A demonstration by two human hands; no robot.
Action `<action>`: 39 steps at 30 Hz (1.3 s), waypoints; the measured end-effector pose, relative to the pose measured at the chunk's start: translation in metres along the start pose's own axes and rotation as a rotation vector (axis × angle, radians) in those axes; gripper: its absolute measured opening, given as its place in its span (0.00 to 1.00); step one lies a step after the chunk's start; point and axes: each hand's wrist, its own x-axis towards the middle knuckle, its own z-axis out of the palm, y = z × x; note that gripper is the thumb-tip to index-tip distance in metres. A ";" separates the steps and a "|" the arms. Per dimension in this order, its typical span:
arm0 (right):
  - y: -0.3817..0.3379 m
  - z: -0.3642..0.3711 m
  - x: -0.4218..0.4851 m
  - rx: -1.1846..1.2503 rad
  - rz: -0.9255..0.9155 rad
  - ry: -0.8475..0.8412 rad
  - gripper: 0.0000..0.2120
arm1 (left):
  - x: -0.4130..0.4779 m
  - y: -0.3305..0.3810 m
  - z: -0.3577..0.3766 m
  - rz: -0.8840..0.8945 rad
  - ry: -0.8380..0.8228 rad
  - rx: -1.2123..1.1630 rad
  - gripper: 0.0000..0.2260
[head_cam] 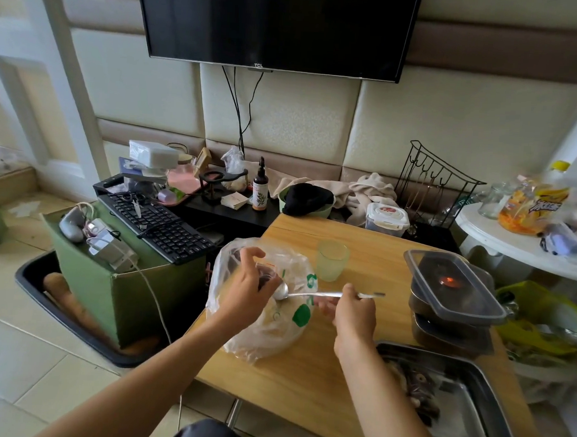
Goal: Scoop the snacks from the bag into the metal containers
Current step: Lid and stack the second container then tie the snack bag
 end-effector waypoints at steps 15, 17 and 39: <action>-0.004 -0.003 -0.020 -0.476 -0.457 -0.370 0.07 | -0.010 0.007 0.011 0.028 -0.185 0.087 0.13; -0.006 -0.001 -0.021 -0.520 -0.710 -0.409 0.02 | -0.009 0.008 0.011 0.041 -0.203 0.132 0.14; -0.021 -0.012 -0.012 -0.878 -1.042 -0.479 0.06 | -0.008 0.019 -0.028 0.251 -0.299 0.304 0.11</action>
